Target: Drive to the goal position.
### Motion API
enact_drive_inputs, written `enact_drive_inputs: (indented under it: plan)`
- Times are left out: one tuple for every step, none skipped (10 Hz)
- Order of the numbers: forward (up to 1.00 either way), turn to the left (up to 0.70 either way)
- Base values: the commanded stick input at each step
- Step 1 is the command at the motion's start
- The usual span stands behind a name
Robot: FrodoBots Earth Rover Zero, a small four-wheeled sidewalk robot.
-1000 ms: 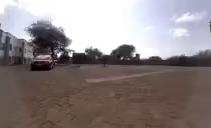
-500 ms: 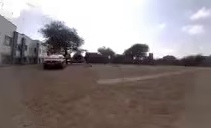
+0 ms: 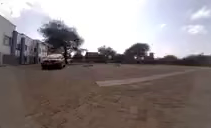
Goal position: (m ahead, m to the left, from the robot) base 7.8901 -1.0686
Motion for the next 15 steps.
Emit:
enact_drive_inputs:
  plan:
    - [0.7, 0.0]
    - [0.7, 0.0]
    - [0.7, 0.0]
    - [0.7, 0.0]
    - [0.7, 0.0]
    - [0.7, 0.0]
    - [0.7, 0.0]
    - [0.7, 0.0]
    - [0.7, 0.0]
    - [0.7, 0.0]
    - [0.7, 0.0]
    - [0.7, 0.0]
    - [0.7, 0.0]
    - [0.7, 0.0]
    - [0.7, 0.0]
